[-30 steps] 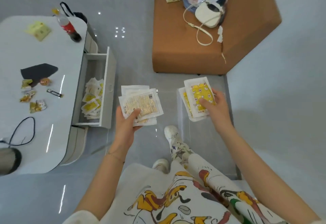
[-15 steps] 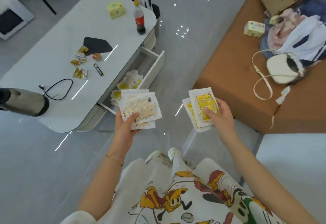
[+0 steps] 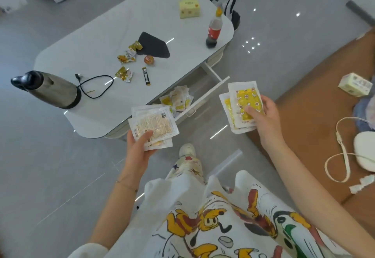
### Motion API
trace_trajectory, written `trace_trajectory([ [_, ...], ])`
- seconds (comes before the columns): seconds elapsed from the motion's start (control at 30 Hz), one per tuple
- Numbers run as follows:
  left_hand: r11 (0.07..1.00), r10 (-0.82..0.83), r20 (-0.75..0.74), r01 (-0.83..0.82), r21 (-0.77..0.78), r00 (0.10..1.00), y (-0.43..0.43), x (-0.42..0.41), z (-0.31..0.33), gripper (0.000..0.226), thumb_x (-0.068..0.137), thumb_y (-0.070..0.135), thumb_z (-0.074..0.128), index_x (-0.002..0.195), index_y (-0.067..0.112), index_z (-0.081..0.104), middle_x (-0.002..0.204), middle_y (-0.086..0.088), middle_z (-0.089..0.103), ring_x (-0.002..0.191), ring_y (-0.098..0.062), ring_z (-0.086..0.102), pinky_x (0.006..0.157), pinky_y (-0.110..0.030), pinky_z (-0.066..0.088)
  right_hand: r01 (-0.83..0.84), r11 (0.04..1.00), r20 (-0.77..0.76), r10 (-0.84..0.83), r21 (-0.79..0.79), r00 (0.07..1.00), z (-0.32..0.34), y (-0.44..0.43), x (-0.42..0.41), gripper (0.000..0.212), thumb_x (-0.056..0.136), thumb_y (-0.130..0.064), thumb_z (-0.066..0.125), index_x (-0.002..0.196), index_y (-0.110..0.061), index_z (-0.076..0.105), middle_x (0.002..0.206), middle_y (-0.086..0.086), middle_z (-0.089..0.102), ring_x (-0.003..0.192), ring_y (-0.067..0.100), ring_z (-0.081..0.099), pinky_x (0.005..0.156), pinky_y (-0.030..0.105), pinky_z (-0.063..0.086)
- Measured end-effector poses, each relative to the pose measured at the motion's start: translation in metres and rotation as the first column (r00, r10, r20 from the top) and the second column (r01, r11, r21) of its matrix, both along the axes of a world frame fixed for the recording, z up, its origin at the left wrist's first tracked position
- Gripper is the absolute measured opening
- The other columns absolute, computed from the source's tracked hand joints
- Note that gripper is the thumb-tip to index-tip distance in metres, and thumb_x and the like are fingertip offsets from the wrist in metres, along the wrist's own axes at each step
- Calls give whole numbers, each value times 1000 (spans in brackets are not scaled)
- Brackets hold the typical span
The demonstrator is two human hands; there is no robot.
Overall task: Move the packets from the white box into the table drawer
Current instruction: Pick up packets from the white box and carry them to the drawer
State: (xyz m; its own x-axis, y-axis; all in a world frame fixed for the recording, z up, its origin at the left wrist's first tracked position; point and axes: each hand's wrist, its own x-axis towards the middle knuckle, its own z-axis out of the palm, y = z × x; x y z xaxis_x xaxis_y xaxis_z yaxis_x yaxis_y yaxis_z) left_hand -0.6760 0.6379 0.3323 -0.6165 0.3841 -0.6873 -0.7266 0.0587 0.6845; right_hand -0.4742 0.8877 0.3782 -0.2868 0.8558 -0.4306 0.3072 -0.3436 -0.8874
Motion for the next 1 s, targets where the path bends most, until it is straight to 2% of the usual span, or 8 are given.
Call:
trace_trajectory([
  [0.1, 999, 46, 32, -46, -9, 998, 15, -23, -7, 41, 90, 3, 60, 124, 24, 49, 116, -1, 67, 103, -21, 68, 76, -39, 57, 6, 1000, 14, -6, -17, 1000, -3, 20, -26, 44, 85, -5, 67, 126, -13, 51, 108, -5, 66, 92, 5, 66, 68, 14, 52],
  [0.23, 996, 84, 68, -85, 7, 994, 39, -50, -12, 46, 91, 2, 59, 132, 17, 45, 120, -5, 65, 103, -23, 68, 72, -37, 59, -13, 999, 37, 14, -35, 999, -13, 43, -55, 47, 86, -8, 67, 129, -13, 50, 116, -1, 65, 101, 12, 66, 76, 21, 55],
  [0.4, 997, 59, 35, -57, -43, 998, 55, -76, -11, 43, 90, 3, 61, 128, 18, 46, 121, -5, 64, 104, -24, 68, 84, -46, 58, -9, 997, 61, 13, -70, 998, -25, 67, -90, 45, 86, -10, 68, 127, -16, 50, 115, -1, 65, 97, 9, 66, 68, 16, 54],
  [0.57, 994, 75, 16, -74, -80, 997, 58, -92, -22, 51, 90, 3, 61, 136, 13, 42, 124, -7, 62, 104, -24, 67, 68, -34, 60, -46, 994, 133, 59, -100, 989, -51, 87, -123, 44, 87, -12, 67, 127, -16, 49, 113, -3, 64, 94, 7, 66, 65, 14, 52],
  [0.67, 991, 85, 27, -82, -109, 996, 58, -95, -43, 51, 91, 2, 60, 137, 14, 43, 125, -8, 62, 104, -24, 67, 70, -32, 60, -149, 986, 219, 163, -80, 962, -80, 100, -141, 45, 88, -13, 66, 129, -16, 46, 115, -3, 61, 96, 9, 63, 69, 15, 49],
  [0.83, 970, 157, 131, -128, -208, 979, 72, -96, -117, 45, 91, 2, 60, 131, 17, 45, 120, -5, 64, 99, -20, 68, 66, -27, 58, -226, 960, 311, 267, -164, 912, -161, 137, -173, 46, 88, -10, 65, 129, -15, 45, 120, 3, 61, 99, 13, 62, 79, 23, 50],
  [0.93, 960, 168, 213, -111, -256, 963, 89, -100, -192, 44, 92, 1, 57, 130, 19, 45, 123, -8, 63, 100, -21, 68, 67, -27, 58, -262, 947, 361, 315, -187, 878, -235, 163, -198, 46, 89, -8, 63, 130, -15, 45, 118, 2, 61, 102, 16, 61, 83, 28, 52],
  [1.0, 952, 193, 260, -116, -282, 946, 104, -104, -254, 45, 93, 0, 55, 134, 17, 43, 124, -10, 62, 101, -22, 68, 69, -29, 59, -279, 941, 382, 333, -191, 862, -293, 180, -219, 46, 89, -6, 60, 132, -13, 44, 116, 0, 60, 103, 17, 61, 78, 25, 50],
])
